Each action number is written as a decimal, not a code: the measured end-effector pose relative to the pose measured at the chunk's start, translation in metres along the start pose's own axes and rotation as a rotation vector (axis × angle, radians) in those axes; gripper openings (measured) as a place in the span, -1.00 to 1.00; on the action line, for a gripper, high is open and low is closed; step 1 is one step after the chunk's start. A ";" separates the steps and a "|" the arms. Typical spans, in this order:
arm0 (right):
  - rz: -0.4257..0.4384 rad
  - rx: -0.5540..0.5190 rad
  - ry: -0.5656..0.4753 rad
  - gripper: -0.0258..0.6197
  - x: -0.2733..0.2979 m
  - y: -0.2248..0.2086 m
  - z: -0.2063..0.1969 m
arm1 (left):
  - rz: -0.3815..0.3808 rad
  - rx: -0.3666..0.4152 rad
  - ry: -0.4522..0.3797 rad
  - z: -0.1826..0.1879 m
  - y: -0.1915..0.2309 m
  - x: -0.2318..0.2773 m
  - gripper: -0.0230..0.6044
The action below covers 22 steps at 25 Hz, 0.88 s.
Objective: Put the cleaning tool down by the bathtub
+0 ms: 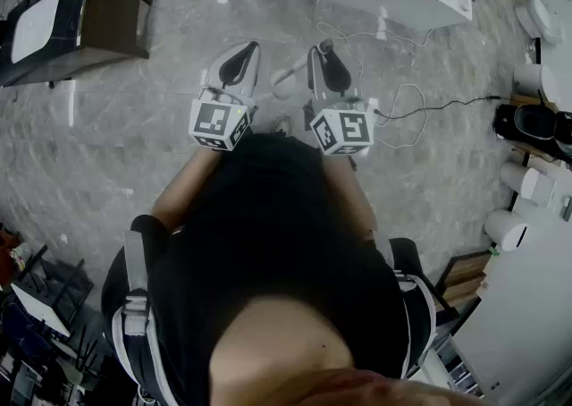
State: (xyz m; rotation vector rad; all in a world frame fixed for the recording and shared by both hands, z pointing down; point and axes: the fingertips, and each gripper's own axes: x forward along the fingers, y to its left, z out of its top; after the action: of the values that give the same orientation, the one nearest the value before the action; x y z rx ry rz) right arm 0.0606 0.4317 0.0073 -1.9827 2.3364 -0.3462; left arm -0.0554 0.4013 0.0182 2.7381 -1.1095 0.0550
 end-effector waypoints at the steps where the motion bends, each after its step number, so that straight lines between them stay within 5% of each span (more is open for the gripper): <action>1: -0.001 -0.001 0.000 -0.65 0.000 0.000 -0.001 | 0.000 0.001 0.001 0.000 0.001 0.000 -0.90; 22: -0.074 -0.020 -0.009 -0.64 0.024 0.015 -0.009 | -0.033 -0.006 0.014 -0.001 0.047 -0.013 -0.90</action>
State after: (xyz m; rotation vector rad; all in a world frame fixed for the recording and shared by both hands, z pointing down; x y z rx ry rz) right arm 0.0400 0.4118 0.0157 -2.0795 2.2744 -0.3177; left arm -0.0974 0.3775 0.0256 2.7452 -1.0593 0.0657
